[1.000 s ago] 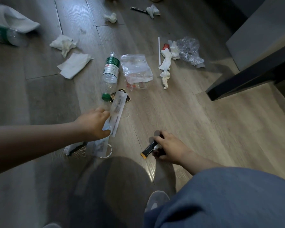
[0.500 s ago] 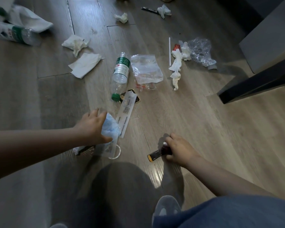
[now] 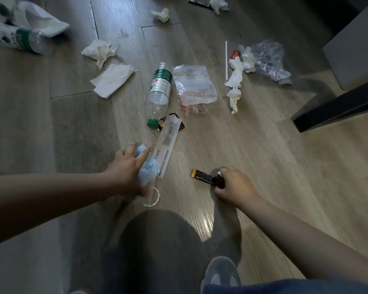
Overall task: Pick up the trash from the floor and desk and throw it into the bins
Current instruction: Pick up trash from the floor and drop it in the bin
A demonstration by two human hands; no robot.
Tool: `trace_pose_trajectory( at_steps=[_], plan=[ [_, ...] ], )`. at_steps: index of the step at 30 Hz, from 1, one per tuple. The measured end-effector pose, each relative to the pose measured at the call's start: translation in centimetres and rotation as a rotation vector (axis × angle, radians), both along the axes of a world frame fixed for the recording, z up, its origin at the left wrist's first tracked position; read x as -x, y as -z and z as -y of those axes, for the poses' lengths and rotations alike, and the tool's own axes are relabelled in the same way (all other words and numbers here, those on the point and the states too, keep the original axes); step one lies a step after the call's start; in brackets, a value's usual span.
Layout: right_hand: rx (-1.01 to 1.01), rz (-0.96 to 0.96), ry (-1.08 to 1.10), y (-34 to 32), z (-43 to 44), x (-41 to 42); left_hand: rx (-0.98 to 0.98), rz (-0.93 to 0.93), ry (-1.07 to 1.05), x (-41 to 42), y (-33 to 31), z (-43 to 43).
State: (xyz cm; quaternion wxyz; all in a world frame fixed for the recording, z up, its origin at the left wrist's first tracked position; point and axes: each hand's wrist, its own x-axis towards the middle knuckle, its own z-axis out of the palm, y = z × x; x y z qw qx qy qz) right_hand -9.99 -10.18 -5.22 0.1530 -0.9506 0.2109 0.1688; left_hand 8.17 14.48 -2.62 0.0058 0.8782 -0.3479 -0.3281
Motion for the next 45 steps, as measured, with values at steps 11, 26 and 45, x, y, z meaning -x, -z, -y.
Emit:
trace_pose_trajectory(
  at_steps=[11, 26, 45],
  plan=[
    [0.002, 0.039, 0.075, 0.2, -0.1, -1.0, 0.073, -0.005, -0.055, -0.5, 0.8, 1.4],
    [-0.053, 0.084, 0.092, 0.2, -0.2, -1.0, 0.327, -0.056, -0.160, -3.1, 0.0, 4.4],
    [-0.082, 0.098, 0.115, 0.5, -0.2, -0.9, 0.015, 0.047, 0.213, -5.7, 0.2, 9.8]
  ],
)
